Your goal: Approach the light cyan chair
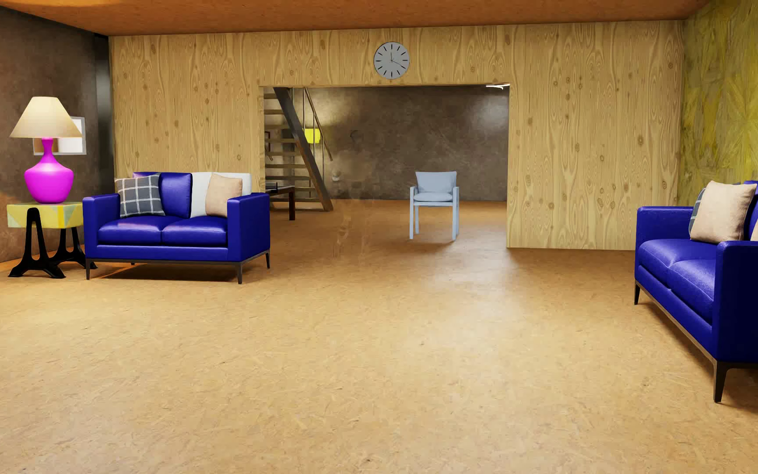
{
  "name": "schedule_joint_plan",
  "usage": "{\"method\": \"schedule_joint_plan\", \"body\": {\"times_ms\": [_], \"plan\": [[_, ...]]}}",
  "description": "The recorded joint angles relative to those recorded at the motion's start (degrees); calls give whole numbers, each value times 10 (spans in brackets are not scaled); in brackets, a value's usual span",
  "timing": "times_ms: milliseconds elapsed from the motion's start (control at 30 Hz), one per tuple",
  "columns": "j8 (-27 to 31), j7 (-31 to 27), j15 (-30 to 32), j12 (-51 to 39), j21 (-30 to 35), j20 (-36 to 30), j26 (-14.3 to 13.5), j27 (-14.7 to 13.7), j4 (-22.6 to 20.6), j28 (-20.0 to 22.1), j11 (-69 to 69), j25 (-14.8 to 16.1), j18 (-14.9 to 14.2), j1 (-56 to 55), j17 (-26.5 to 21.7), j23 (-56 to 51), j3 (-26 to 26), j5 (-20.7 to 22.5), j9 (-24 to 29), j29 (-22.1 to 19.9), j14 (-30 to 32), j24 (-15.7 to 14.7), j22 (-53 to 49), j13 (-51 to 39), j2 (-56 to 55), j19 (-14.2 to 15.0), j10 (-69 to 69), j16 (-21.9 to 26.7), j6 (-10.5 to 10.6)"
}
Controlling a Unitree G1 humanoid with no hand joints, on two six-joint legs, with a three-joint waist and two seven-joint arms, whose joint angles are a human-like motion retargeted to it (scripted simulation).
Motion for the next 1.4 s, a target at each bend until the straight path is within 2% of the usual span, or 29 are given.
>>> {"method": "schedule_joint_plan", "body": {"times_ms": [33, 67, 100, 167, 233, 300, 467, 533, 600, 633, 700, 733, 767, 800, 833, 867, 967, 1000, 1067, 1100, 1133, 1167, 1200, 1233, 1267, 1300, 1333, 1367, 1400], "plan": [[0, 0, -14, -5, -38, -3, 0, 0, -6, 0, 13, 0, 0, -14, -1, 7, 15, -2, -2, 0, 9, 0, 1, 4, -15, 0, 8, -1, -1], [0, 0, -43, 7, -55, -1, 0, 0, -14, 0, -37, 0, 0, -9, 1, 5, -18, -3, -10, 0, 5, 0, -5, 22, 7, 0, 15, 1, -8], [0, 0, -115, 0, -42, -3, 0, 0, -10, 0, 152, 0, 0, -12, -3, 3, 3, 1, -1, 0, 12, 0, -10, 19, -23, 0, 21, 3, -2], [0, 0, -124, 0, -43, 10, 0, 0, -19, 0, 261, 0, 0, 8, -4, -2, -7, -7, 13, 0, -24, 0, -35, 32, -89, 0, 21, 7, -7], [0, 0, -102, -22, -48, -20, 0, 0, -18, 0, 394, 0, 0, 50, 8, 12, -21, -16, 43, 0, -48, 0, -41, 38, -154, 0, 25, 22, -15], [0, 0, -96, -40, -46, -10, 0, 0, -3, 0, 395, 0, 0, 67, 4, 10, -79, -18, 32, 0, -81, 0, -34, 59, -222, 0, 8, 15, 0], [0, 0, 20, -77, -51, 18, 0, 0, 13, 0, 239, 0, 0, 192, 0, 52, -128, -31, 42, 0, -196, 0, -67, 84, -334, 0, -38, 20, 3], [0, 0, 15, -87, -57, 18, 0, 0, 21, 0, 224, 0, 0, 227, 0, 62, -149, -35, 47, 0, -203, 0, -61, 87, -358, 0, -37, 22, 3], [0, 0, 18, -81, -48, -3, 0, 0, 41, 0, 301, 0, 0, 249, -7, 62, -177, -33, 45, 0, -166, 0, -42, 90, -379, 0, -23, 20, 12], [0, 0, 3, -71, -33, -3, 0, 0, 60, 0, 338, 0, 0, 246, -8, 73, -184, -22, 43, 0, -114, 0, -20, 83, -382, 0, 3, 10, 27], [0, 0, -46, -23, -54, 1, 0, 0, 74, 0, 376, 0, 0, 212, -5, 72, -172, -7, 34, 0, 57, 0, -16, 79, -339, 0, 135, 4, 26], [0, 0, -66, -16, -66, -24, 0, 0, 76, 0, 372, 0, 0, 167, -2, 70, -140, 10, 41, 0, 129, 0, -11, 72, -307, 0, 238, 8, 26], [0, 0, -90, -1, -71, -18, 0, 0, 78, 0, 368, 0, 0, 89, 4, 53, -122, 19, 39, 0, 137, 0, -20, 62, -285, 0, 371, 14, 23], [0, 0, -102, 4, -69, -43, 0, 0, 74, 0, 346, 0, 0, 34, 2, 36, -101, 22, 45, 0, 127, 0, -1, 56, -231, 0, 463, 15, 16], [0, 0, -103, 18, -80, -14, 0, 0, 58, 0, 315, 0, 0, -25, 4, 11, -54, 22, 52, 0, 125, 0, 4, 47, -185, 0, 503, 10, 4], [0, 0, -107, 36, -75, -1, 0, 0, 50, 0, 281, 0, 0, -84, 1, -14, -17, 21, 51, 0, 128, 0, -7, 36, -139, 0, 488, 16, -5], [0, 0, -128, 62, -105, -29, 0, 0, 33, 0, 184, 0, 0, -173, -11, -78, 70, 2, 57, 0, 252, 0, 8, 21, 19, 0, 198, 29, -28], [0, 0, -150, 74, -106, -26, 0, 0, 34, 0, 165, 0, 0, -193, -18, -94, 91, 0, 52, 0, 215, 0, 3, 9, 55, 0, 96, 32, -29], [0, 0, -196, 86, -111, -30, 0, 0, 33, 0, 151, 0, 0, -214, -27, -103, 103, 1, 40, 0, -46, 0, 21, -17, 119, 0, -12, 29, -31], [0, 0, -205, 88, -126, -42, 0, 0, 40, 0, 160, 0, 0, -228, -24, -97, 120, 0, 38, 0, -75, 0, 25, -22, 134, 0, -5, 29, -32], [0, 0, -192, 91, -131, -50, 0, 0, 30, 0, 178, 0, 0, -238, -21, -86, 131, -8, 42, 0, 28, 0, 31, -22, 153, 0, 7, 27, -39], [0, 0, -144, 94, -141, -51, 0, 0, 22, 0, 205, 0, 0, -263, -12, -71, 137, -19, 39, 0, 164, 0, 32, -17, 158, 0, 53, 27, -51], [0, 0, -57, 90, -147, -60, 0, 0, 7, 0, 263, 0, 0, -264, 1, -52, 142, -39, 42, 0, 229, 0, 41, -2, 153, 0, 103, 25, -68], [0, 0, 59, 89, -136, -62, 0, 0, -11, 0, 359, 0, 0, -234, 10, -31, 128, -52, 41, 0, 228, 0, 47, 17, 133, 0, 124, 26, -77], [0, 0, 132, 89, -128, -44, 0, 0, -29, 0, 477, 0, 0, -208, 14, -22, 110, -59, 36, 0, 217, 0, 50, 34, 76, 0, 139, 21, -76], [0, 0, 88, 81, -101, -45, 0, 0, -42, 0, 593, 0, 0, -162, 13, -14, 91, -71, 44, 0, 188, 0, 34, 45, 23, 0, 133, 26, -81], [0, 0, -7, 69, -89, -40, 0, 0, -41, 0, 658, 0, 0, -105, 12, -12, 61, -75, 50, 0, 146, 0, 25, 56, -29, 0, 115, 27, -76], [0, 0, -71, 50, -80, -48, 0, 0, -32, 0, 678, 0, 0, -50, 8, -2, 25, -67, 52, 0, 107, 0, 13, 65, -82, 0, 92, 29, -58], [0, 0, -101, 29, -91, -44, 0, 0, -24, 0, 647, 0, 0, -9, 7, 9, -13, -65, 45, 0, 65, 0, 6, 78, -133, 0, 71, 29, -43]]}}
